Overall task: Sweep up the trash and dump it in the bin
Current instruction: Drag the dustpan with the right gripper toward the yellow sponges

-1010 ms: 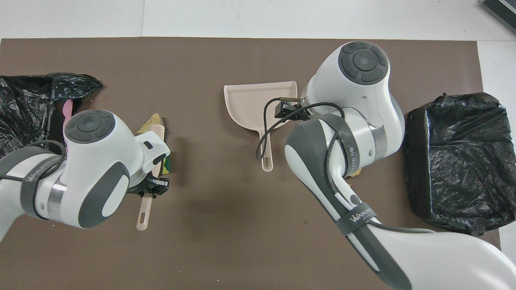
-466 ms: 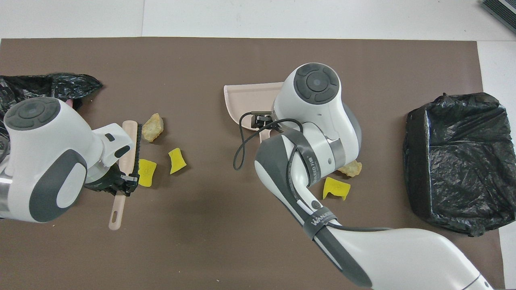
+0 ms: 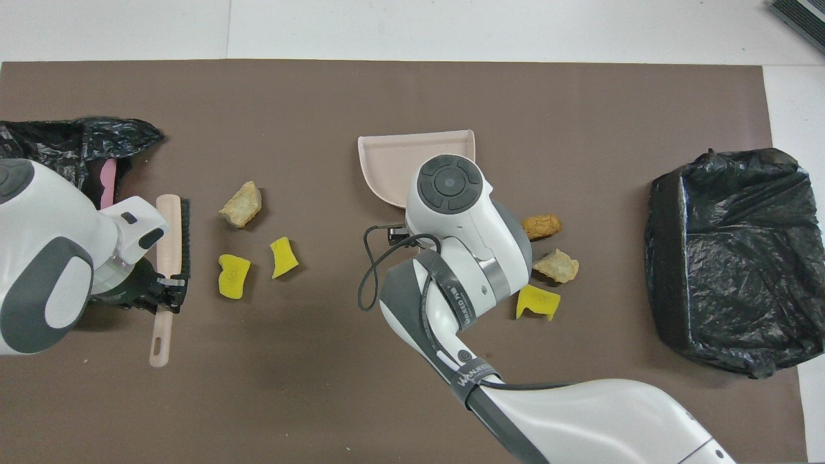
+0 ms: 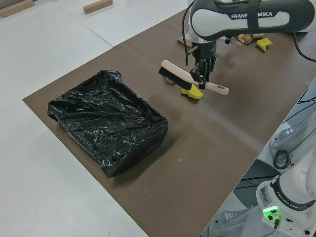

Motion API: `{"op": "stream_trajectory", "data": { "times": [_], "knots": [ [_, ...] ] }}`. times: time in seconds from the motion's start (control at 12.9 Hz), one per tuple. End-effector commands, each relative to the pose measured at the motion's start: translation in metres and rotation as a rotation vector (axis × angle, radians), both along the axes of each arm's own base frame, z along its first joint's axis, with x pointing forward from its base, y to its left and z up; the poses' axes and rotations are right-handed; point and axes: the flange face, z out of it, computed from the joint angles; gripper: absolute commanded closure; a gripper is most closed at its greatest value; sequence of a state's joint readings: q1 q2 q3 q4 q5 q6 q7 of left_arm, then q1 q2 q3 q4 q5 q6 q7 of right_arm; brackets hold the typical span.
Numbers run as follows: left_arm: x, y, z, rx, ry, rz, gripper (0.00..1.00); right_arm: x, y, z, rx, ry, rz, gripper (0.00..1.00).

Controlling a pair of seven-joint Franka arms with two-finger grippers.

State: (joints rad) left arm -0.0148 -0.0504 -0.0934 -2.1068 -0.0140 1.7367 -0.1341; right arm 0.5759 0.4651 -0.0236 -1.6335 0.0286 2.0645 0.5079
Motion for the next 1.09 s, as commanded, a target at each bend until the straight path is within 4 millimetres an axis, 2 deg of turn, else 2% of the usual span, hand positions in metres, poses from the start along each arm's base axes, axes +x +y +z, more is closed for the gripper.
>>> {"op": "stream_trajectory", "data": {
  "times": [0.0, 0.08, 0.23, 0.47, 0.62, 0.78, 0.85, 1.01],
  "knots": [
    [-0.014, 0.015, -0.006, 0.012, -0.026, 0.012, 1.00, -0.013, 0.006, 0.002, -0.032, -0.044, 0.034, 0.62],
    [-0.014, 0.015, -0.012, 0.011, -0.031, 0.012, 1.00, -0.012, 0.006, 0.003, -0.038, -0.048, 0.036, 0.70],
    [-0.007, 0.014, -0.020, 0.006, -0.088, 0.016, 1.00, -0.012, 0.008, 0.006, -0.042, -0.060, 0.010, 1.00],
    [-0.006, 0.014, -0.032, 0.004, -0.069, 0.012, 1.00, -0.003, 0.000, 0.020, -0.019, -0.073, -0.060, 1.00],
    [-0.006, 0.018, -0.032, 0.005, -0.060, 0.019, 1.00, 0.004, -0.023, 0.041, 0.019, -0.065, 0.164, 1.00],
    [-0.007, 0.025, -0.033, 0.004, -0.047, 0.026, 1.00, 0.008, -0.059, 0.073, 0.043, -0.039, 0.332, 1.00],
    [-0.007, 0.024, -0.035, 0.004, -0.042, 0.024, 1.00, 0.004, -0.075, 0.083, 0.036, 0.011, 0.470, 1.00],
    [-0.003, 0.023, -0.045, 0.003, -0.030, 0.023, 1.00, -0.008, -0.099, 0.078, 0.046, 0.075, 0.730, 1.00]
  ]
}}
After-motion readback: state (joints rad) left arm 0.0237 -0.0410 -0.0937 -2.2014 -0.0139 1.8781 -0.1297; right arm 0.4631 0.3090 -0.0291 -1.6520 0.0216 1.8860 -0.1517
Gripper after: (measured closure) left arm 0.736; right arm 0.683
